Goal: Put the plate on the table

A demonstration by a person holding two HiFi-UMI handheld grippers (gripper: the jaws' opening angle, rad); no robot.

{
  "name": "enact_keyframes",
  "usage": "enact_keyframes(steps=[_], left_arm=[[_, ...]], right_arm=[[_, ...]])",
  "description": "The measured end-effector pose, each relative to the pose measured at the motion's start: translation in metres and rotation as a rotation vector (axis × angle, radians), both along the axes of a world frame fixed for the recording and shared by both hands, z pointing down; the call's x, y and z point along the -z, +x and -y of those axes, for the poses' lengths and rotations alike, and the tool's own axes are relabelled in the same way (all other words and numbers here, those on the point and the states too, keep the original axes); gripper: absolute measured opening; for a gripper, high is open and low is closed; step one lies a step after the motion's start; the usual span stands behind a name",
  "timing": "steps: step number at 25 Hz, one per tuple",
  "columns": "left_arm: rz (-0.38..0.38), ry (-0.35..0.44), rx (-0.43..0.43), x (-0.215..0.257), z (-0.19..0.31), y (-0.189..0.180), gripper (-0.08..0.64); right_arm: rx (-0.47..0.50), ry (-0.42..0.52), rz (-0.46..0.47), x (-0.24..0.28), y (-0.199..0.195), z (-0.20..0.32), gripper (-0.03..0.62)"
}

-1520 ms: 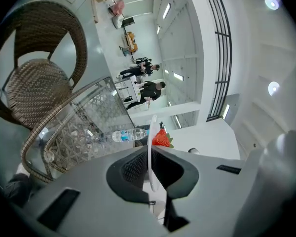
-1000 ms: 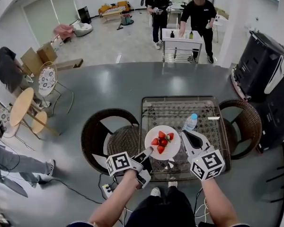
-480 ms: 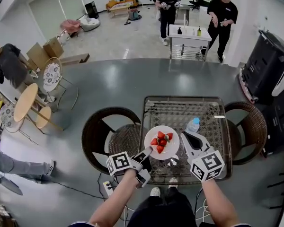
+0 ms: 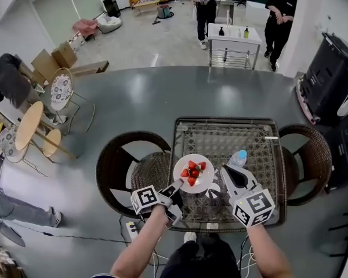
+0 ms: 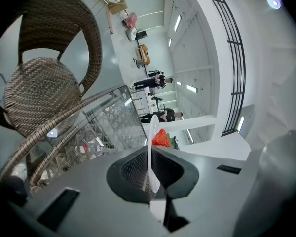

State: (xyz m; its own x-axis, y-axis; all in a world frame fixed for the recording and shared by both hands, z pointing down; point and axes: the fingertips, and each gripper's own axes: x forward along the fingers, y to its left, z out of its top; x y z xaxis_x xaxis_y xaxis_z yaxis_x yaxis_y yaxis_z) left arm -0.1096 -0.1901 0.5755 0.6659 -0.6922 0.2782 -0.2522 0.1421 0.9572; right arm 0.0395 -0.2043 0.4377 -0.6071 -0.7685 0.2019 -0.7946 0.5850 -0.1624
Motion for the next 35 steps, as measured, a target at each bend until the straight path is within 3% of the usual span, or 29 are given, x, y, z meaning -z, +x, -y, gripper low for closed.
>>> enact_keyframes(steps=[17,35], left_arm=[[0.035,-0.050,0.053,-0.075,0.089,-0.002,0.015],[0.100,-0.159,0.091,-0.140,0.134,-0.009,0.015]], right_arm=[[0.015,-0.096,-0.016,-0.048,-0.002,0.046,0.005],[-0.003,-0.196,-0.003,-0.086,-0.001,0.055,0.005]])
